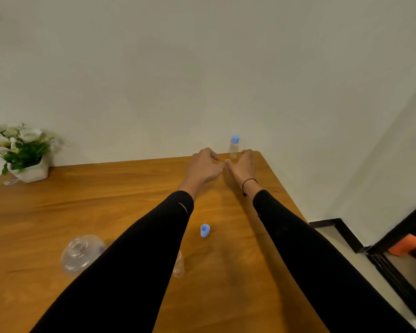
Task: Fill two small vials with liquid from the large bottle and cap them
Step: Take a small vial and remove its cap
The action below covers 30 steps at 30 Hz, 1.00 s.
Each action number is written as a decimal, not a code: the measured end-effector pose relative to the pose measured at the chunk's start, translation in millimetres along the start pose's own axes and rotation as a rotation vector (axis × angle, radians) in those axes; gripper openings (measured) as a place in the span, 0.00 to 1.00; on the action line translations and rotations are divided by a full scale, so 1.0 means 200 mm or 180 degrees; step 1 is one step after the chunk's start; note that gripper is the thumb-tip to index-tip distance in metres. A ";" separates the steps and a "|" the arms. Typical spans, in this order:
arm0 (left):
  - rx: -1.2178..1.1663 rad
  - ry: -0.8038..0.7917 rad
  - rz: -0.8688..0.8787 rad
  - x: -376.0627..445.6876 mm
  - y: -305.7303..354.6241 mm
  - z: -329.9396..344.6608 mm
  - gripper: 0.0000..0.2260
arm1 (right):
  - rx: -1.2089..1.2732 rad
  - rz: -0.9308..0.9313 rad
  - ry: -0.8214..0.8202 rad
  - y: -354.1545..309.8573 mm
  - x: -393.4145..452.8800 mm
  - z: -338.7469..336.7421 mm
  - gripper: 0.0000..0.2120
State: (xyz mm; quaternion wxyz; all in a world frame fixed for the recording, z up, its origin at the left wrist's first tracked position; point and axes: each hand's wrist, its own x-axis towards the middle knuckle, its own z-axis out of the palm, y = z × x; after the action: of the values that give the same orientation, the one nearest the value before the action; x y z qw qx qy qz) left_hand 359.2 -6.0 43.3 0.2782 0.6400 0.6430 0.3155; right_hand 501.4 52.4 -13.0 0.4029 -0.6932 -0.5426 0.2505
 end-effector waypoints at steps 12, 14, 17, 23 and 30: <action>0.0379 -0.0080 0.0163 0.14 -0.07 -0.03 0.16 | -0.0434 -0.0021 0.0236 0.04 0.43 0.11 0.17; 0.0263 -0.0087 0.0196 0.12 -0.06 -0.05 0.19 | -0.0444 -0.0215 0.0222 0.04 0.35 0.09 0.13; -0.0200 -0.0125 0.0221 0.04 -0.03 -0.04 0.24 | -0.0202 -0.0556 0.0035 0.00 0.08 0.00 0.10; -0.1027 -0.0450 0.0510 -0.27 0.02 -0.01 0.15 | 0.0494 -0.1068 -0.0411 -0.09 -0.53 -0.20 0.07; -0.0788 0.0036 0.0806 -0.58 -0.05 -0.04 0.04 | 0.0223 -0.1441 -0.0529 -0.19 -0.90 -0.36 0.15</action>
State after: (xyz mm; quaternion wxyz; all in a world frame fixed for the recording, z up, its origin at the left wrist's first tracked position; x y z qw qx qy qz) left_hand 350.0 -121.1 36.2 0.3094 0.6749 0.5150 0.4283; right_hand 485.1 -136.1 42.2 0.4265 -0.5165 -0.7064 0.2287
